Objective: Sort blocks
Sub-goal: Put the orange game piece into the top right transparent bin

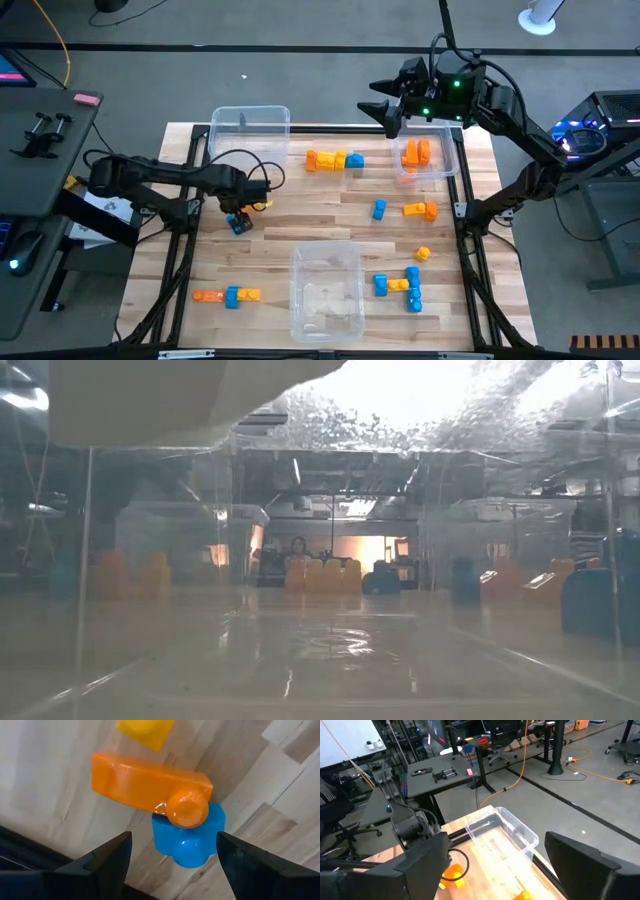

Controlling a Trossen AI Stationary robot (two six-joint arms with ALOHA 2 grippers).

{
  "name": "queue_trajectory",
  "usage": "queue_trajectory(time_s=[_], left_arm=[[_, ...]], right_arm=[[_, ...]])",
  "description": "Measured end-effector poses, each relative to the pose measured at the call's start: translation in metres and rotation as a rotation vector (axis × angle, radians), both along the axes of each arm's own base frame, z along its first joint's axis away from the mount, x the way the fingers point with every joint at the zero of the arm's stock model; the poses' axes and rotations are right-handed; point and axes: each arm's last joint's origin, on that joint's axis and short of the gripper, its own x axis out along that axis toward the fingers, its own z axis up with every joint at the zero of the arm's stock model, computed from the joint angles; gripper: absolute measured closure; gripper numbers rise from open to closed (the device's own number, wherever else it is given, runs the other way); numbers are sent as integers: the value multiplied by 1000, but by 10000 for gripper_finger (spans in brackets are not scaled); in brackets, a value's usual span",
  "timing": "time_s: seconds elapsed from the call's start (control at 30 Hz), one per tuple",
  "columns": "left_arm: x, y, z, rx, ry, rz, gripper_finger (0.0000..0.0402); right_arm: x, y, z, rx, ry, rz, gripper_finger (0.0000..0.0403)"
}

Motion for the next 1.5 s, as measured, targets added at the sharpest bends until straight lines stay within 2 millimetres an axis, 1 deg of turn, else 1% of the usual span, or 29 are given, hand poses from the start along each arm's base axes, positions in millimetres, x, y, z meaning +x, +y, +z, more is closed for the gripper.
queue_trajectory(time_s=[0.1,0.3,0.37,0.47,0.57,0.8,0.93,1.07,1.23,1.33,1.5], left_arm=[[4,0,-3,8,-48,15,124],[7,1,-3,11,-86,-4,124],[6,1,-5,9,-79,-27,124],[0,0,-13,1,-43,-42,129],[-4,-1,-19,-12,-28,-41,145],[0,0,-21,1,-71,-35,193],[3,0,-17,2,-84,-36,201],[7,1,-8,2,-95,-59,201],[20,2,6,17,-186,-59,201],[25,2,7,37,-240,-32,201],[27,4,1,76,-204,38,201]], right_arm=[[0,0,0,0,-5,0,73],[0,0,1,4,-11,-2,73],[0,0,1,7,-12,-3,73],[0,0,1,20,-16,-6,73],[0,0,1,21,-16,-6,73],[0,0,1,20,-16,-6,73],[0,0,1,20,-16,-6,73],[0,0,1,20,-16,-6,73],[0,0,1,20,-16,-6,73],[0,0,1,20,-16,-6,73],[0,0,1,20,-16,-6,73]])
